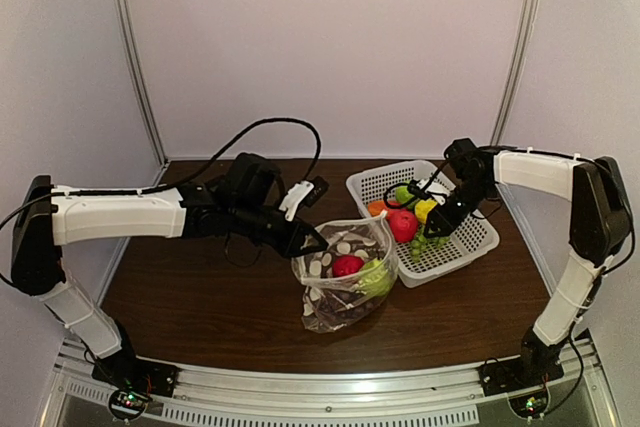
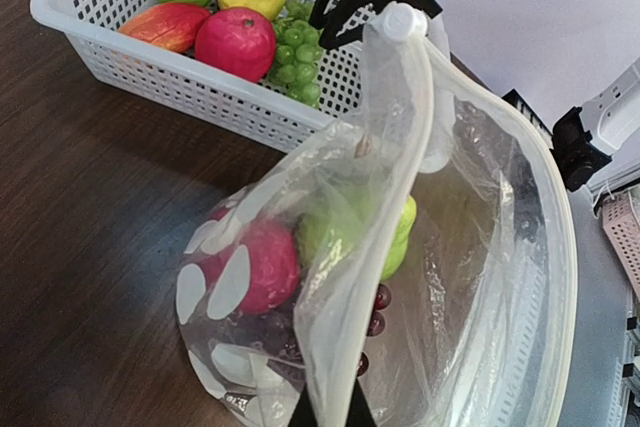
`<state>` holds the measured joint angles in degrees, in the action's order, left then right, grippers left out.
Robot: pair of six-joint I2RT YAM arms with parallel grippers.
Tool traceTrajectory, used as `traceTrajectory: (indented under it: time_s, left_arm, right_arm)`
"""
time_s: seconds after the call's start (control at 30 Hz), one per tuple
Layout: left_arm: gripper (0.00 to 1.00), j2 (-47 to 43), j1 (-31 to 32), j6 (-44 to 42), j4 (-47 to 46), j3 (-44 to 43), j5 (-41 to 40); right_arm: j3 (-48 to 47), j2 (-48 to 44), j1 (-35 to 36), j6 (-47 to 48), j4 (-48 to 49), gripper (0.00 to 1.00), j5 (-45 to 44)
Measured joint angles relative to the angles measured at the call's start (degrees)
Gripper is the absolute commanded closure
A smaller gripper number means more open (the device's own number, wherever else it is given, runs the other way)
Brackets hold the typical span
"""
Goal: Open the zip-top bag and remove the fake food
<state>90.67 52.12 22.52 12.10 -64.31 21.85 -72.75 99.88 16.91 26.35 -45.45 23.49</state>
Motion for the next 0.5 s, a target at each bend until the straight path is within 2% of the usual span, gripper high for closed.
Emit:
traceTrajectory:
  time_s: [0.2, 0.37, 0.5]
  left_arm:
    - [1.00, 0.02, 0.00, -0.11, 0.07, 0.00, 0.04]
    - [1.00, 0.04, 0.00, -0.13, 0.04, 0.00, 0.17]
    - [1.00, 0.13, 0.00, -0.13, 0.02, 0.00, 0.44]
  right_arm:
    - [-3.72, -1.36, 0.00, 0.42, -3.02, 0.57, 0.98]
    - [-8.26, -7.87, 0.74, 1.09, -4.42, 0.57, 3.48]
    - [-11.28, -13.03, 5.62, 3.56, -4.68, 0.58, 4.26]
